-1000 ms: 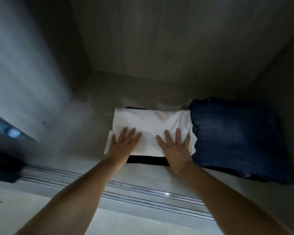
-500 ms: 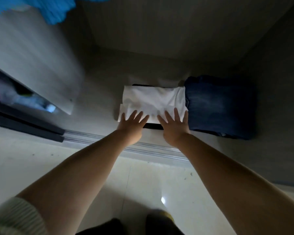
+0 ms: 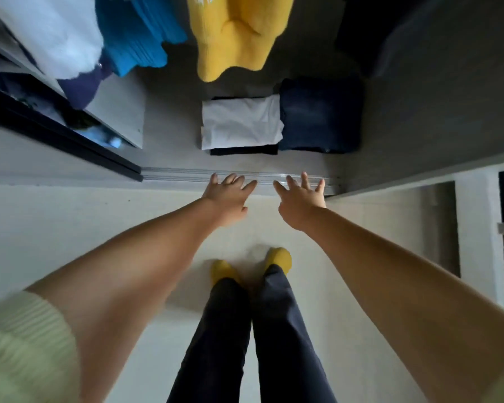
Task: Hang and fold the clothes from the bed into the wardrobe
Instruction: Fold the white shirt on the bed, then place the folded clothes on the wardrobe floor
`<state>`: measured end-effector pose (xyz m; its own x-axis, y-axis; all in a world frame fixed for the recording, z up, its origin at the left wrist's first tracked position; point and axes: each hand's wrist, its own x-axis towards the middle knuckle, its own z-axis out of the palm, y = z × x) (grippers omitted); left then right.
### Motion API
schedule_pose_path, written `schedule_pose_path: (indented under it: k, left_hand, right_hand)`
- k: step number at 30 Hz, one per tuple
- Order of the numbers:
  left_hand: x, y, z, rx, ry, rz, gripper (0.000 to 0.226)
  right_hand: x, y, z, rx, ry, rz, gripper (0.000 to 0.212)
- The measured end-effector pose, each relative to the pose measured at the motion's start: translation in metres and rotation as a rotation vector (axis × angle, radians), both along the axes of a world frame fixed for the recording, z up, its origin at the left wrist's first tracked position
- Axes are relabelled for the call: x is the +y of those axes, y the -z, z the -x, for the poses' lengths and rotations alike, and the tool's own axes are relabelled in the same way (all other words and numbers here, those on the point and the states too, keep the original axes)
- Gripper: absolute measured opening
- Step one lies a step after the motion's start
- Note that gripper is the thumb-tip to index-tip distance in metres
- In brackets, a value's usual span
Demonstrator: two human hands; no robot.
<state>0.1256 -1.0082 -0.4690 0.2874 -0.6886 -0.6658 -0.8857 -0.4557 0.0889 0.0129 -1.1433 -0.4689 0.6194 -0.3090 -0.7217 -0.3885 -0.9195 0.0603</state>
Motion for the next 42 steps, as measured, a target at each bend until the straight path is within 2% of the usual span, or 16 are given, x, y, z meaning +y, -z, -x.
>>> schedule_pose_path:
  k: [8,16,20,27,34,42]
  left_hand:
    - [-0.019,-0.108,0.067,0.003,0.173,0.039,0.067]
    - [-0.091,-0.204,0.178,-0.072,0.358,0.169,0.065]
    - [-0.131,-0.246,0.276,-0.083,0.418,0.24,0.064]
    - [-0.206,-0.319,0.492,-0.006,0.701,0.446,0.064]
    - [-0.261,-0.363,0.637,0.061,0.943,0.503,0.063]
    - [-0.342,-0.362,0.719,0.044,1.083,0.494,0.062]
  right_hand:
    - [0.003,-0.11,0.09,-0.075,0.226,-0.002,0.061]
    - [-0.044,-0.222,0.232,-0.175,0.449,0.121,0.059]
    - [-0.06,-0.266,0.343,-0.218,0.568,0.203,0.058]
    - [-0.084,-0.335,0.561,-0.228,0.89,0.372,0.056]
    - [-0.091,-0.365,0.712,-0.243,1.138,0.491,0.053]
    - [-0.141,-0.356,0.797,-0.229,1.283,0.537,0.048]
